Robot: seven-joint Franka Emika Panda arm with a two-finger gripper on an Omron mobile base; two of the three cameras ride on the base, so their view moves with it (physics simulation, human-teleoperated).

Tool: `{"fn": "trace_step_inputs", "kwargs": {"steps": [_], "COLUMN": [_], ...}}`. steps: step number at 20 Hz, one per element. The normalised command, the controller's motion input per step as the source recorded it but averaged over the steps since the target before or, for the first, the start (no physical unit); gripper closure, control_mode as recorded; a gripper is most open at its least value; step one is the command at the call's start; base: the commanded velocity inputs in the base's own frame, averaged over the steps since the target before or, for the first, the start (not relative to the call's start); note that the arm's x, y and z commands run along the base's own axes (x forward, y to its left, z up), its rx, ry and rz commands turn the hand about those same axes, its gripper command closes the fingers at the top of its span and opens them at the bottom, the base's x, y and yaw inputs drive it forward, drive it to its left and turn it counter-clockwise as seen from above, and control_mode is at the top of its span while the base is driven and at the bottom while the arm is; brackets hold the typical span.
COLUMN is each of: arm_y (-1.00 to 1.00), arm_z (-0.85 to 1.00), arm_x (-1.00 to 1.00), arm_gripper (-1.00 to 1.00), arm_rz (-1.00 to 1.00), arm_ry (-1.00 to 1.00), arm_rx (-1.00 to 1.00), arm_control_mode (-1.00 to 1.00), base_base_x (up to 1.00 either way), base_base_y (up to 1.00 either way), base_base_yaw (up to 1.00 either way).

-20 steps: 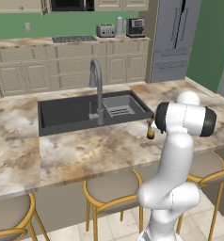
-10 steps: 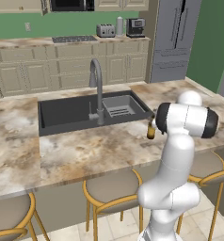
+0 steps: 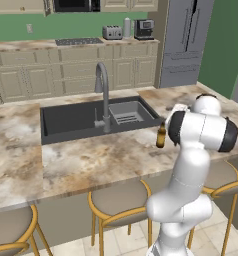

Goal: Get the candle and the beer from the cabinet and move them to the dining counter.

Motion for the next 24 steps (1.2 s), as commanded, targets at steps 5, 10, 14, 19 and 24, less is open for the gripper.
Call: {"fn": "trace_step_inputs", "kwargs": {"steps": [5,10,14,19,24], "arm_y": [0.0,0.0,0.01,0.31,0.58], "arm_z": [0.64,0.65,0.68,0.58,0.5], "arm_x": [-0.16,-0.54,-0.69,-0.73,-0.49], "arm_gripper": [-1.0,-1.0,-1.0,-1.0,-1.0], "arm_rz": [0.0,-0.01,-0.06,-0.12,-0.17], "arm_ry": [0.01,0.02,0.04,0.05,0.05], "arm_rx": [-0.02,-0.05,-0.04,-0.09,-0.14], "arm_control_mode": [-1.0,-1.0,-1.0,-1.0,-1.0], "base_base_x": [0.0,0.0,0.0,0.0,0.0], "base_base_y": [0.0,0.0,0.0,0.0,0.0], "base_base_yaw": [0.0,0.0,0.0,0.0,0.0]}}
